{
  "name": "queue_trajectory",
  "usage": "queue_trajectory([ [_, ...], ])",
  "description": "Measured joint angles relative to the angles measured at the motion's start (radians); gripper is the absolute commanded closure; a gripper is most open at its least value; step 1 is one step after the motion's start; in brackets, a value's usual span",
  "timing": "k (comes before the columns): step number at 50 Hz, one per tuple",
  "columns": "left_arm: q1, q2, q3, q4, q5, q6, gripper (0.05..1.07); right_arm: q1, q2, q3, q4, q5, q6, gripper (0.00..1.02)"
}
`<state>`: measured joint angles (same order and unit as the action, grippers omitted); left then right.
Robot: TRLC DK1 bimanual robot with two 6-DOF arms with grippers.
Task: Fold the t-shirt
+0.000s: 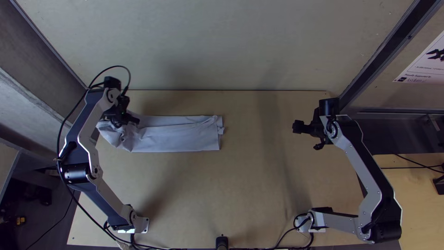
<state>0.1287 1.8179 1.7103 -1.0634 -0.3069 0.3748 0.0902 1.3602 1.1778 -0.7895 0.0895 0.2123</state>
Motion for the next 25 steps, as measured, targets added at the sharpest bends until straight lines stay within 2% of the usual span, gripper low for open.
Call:
queue_trajectory([
  [25,-0.295,0.054,0.243,-0.245,-0.121,-0.134,1.05,-0.071,-0.05,-0.033,0.001,0.0,0.0,0.04],
])
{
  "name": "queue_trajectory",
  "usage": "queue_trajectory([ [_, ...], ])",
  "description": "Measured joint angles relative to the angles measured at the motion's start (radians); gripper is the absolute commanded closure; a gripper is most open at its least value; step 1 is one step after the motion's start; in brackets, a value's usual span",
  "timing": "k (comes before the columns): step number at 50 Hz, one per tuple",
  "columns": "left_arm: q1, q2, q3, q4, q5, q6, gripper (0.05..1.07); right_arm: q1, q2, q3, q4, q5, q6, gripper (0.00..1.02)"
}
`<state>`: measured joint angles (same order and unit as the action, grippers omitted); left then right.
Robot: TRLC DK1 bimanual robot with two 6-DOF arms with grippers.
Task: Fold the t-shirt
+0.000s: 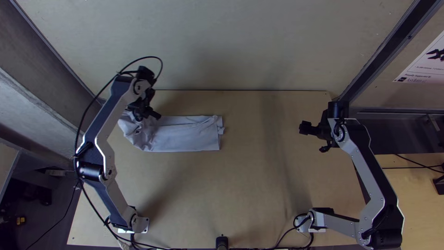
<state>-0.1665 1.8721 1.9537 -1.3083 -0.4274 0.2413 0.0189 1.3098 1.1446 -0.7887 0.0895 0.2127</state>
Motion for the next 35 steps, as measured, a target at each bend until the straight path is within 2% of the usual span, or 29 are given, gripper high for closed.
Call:
queue_trajectory([
  [18,-0.204,0.166,0.141,-0.06,-0.019,-0.116,1.05,-0.003,-0.032,-0.032,0.0,0.0,0.0,0.04],
  [35,-0.319,0.263,0.19,-0.068,0.002,-0.204,1.05,-0.021,-0.042,-0.072,0.002,0.0,0.0,0.04],
])
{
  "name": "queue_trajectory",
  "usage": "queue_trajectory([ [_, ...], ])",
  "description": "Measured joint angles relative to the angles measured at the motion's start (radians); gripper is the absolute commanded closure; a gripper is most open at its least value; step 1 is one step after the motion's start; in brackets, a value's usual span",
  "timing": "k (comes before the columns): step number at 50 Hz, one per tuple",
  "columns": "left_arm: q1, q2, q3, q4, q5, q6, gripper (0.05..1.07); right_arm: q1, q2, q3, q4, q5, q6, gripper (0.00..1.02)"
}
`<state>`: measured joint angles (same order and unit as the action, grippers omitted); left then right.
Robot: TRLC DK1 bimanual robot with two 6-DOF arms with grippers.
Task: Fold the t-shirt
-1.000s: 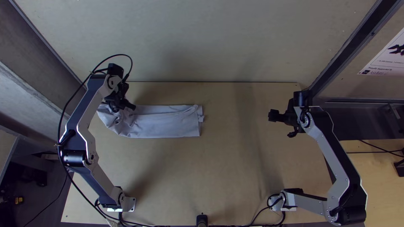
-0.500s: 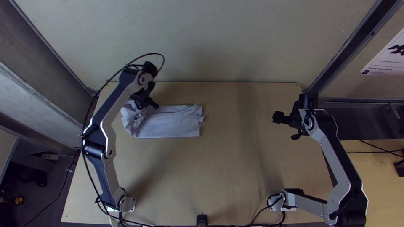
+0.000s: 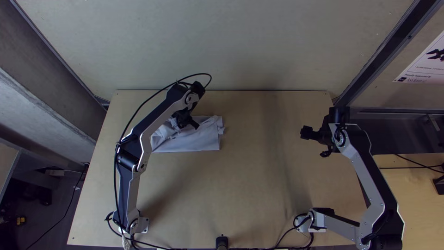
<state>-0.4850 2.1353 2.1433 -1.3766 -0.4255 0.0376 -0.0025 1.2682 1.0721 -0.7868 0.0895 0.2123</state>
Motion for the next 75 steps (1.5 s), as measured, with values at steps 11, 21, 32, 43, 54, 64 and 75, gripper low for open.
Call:
queue_trajectory([
  [11,-0.043,0.041,0.101,0.002,0.151,-0.1,0.1,0.0,-0.001,-0.039,0.001,0.0,0.0,0.04],
  [21,-0.085,0.064,0.131,0.098,0.385,-0.276,0.1,0.006,-0.022,-0.064,0.002,0.0,0.0,0.04],
  [32,-0.091,0.069,0.176,0.269,0.783,-0.526,0.1,0.055,-0.054,-0.126,0.02,0.0,0.007,0.04],
  [43,-0.094,0.069,0.191,0.264,0.798,-0.561,0.1,0.068,-0.079,-0.138,0.029,-0.003,0.015,0.04],
  [54,-0.089,0.069,0.19,0.253,0.8,-0.541,0.1,0.068,-0.08,-0.137,0.041,-0.003,0.015,0.04],
  [64,-0.055,-0.001,0.128,0.249,0.723,-0.473,0.1,0.068,-0.08,-0.082,0.046,-0.003,0.01,0.04],
  [75,0.051,-0.194,0.028,0.249,0.534,-0.357,0.1,0.068,-0.08,0.097,0.06,-0.003,-0.054,0.04],
])
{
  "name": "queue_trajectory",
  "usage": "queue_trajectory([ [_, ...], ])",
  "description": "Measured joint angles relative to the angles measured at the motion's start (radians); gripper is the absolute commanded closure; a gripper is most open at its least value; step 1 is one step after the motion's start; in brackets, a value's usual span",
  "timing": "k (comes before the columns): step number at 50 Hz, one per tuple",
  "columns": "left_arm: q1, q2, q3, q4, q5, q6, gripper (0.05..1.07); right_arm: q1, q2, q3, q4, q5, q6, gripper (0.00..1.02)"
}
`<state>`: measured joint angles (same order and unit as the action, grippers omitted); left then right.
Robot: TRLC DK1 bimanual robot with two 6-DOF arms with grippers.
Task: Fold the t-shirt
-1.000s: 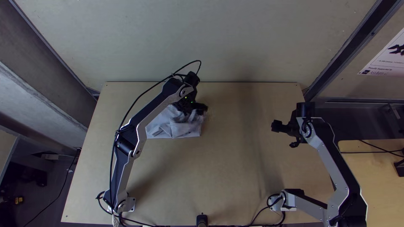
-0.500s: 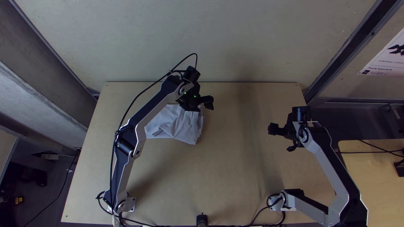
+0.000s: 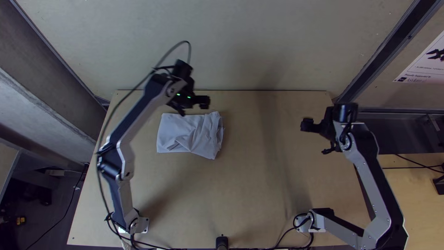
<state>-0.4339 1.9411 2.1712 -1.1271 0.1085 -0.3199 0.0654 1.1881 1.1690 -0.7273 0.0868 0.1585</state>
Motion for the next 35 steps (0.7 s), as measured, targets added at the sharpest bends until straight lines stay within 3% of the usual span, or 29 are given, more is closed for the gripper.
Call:
queue_trajectory([
  [7,0.086,-0.154,-0.098,0.037,-0.083,0.087,0.1,0.0,0.0,0.12,0.035,0.0,-0.044,0.04],
  [25,0.332,-0.532,-0.39,0.286,-0.095,0.274,0.1,0.025,0.008,0.405,0.119,0.0,-0.187,0.04],
  [35,0.463,-0.777,-0.593,0.461,-0.095,0.357,0.1,0.053,-0.051,0.446,0.151,0.0,-0.242,0.04],
])
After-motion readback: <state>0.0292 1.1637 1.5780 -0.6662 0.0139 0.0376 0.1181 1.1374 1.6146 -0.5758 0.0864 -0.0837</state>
